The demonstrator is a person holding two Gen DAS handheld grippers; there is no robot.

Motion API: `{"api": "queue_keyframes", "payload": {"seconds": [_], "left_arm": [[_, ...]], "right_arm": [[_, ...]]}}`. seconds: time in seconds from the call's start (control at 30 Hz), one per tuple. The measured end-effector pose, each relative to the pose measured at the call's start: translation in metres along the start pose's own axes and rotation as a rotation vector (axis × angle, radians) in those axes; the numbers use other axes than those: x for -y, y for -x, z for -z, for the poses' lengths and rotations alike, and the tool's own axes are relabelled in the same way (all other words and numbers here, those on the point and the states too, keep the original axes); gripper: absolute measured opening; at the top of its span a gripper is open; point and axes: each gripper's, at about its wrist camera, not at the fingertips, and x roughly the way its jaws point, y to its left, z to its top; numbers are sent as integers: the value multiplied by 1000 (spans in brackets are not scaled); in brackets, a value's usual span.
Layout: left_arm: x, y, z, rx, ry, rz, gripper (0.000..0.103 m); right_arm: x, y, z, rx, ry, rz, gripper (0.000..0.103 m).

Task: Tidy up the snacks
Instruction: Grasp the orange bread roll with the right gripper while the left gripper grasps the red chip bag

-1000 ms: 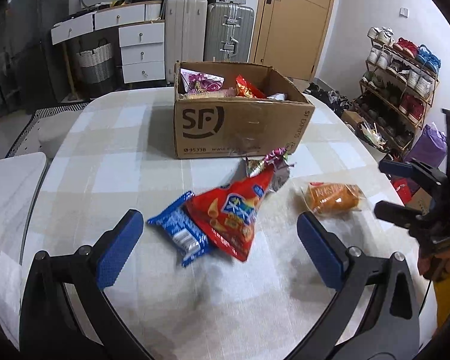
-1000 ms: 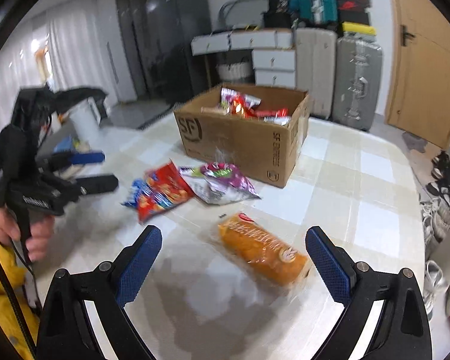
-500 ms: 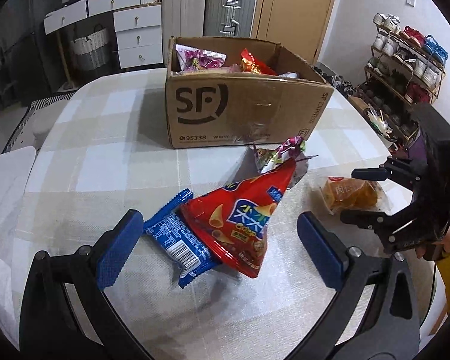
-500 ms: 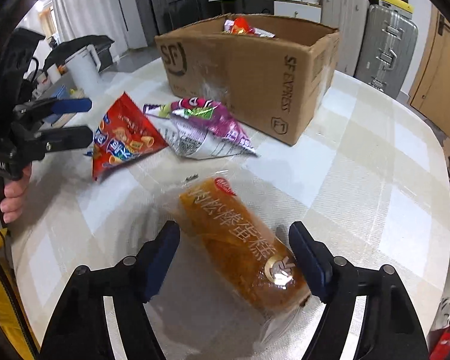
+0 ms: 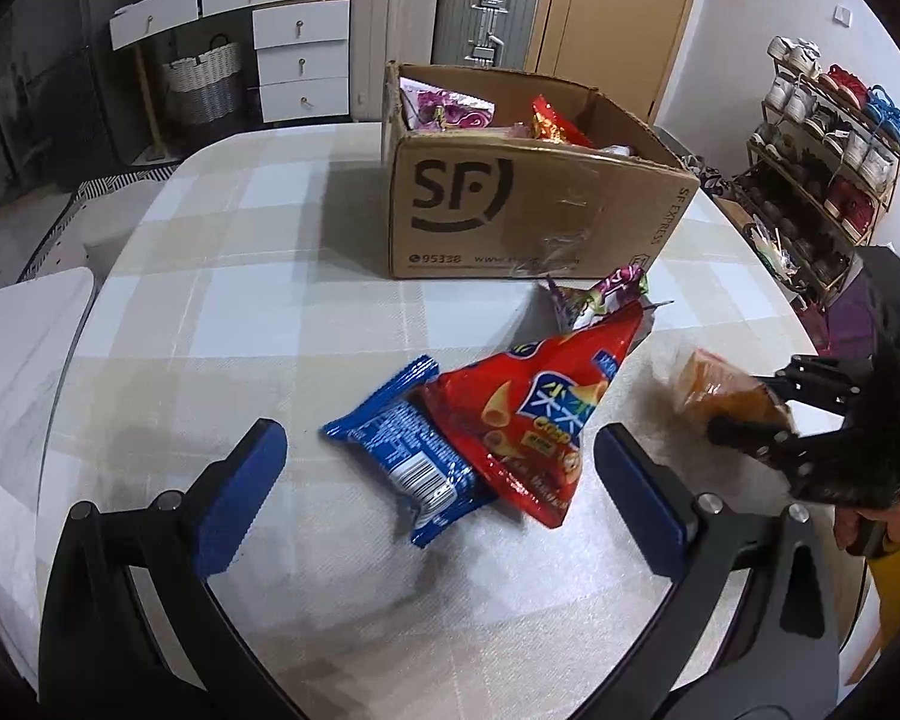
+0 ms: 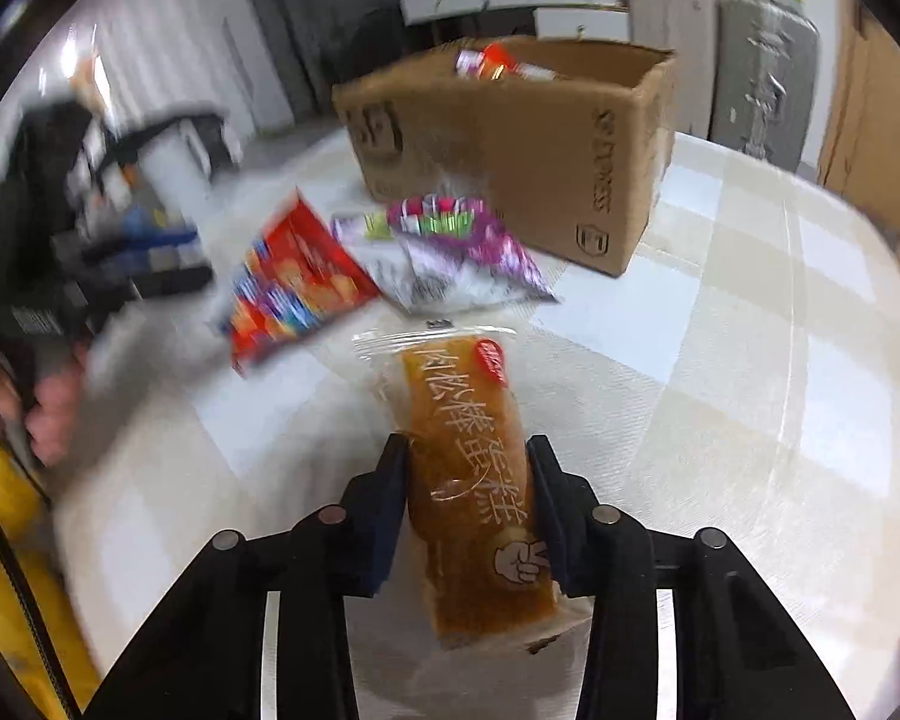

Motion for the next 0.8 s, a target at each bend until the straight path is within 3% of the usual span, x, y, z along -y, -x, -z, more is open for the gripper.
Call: {"api": "queue_keyframes", "payload": {"seconds": [0.3,0.47,0.8], "left_arm": [[8,5,3,-19,-30,-1,102],[20,-3,-2,-45,-87,-1,102],[49,-32,-13,-84,-217,-26,102]], "right_arm": [[16,16,13,179,-312,-258,38],[24,12,27,222,-393,-308,38],[34,16,38,261,-416,-338,38]]}}
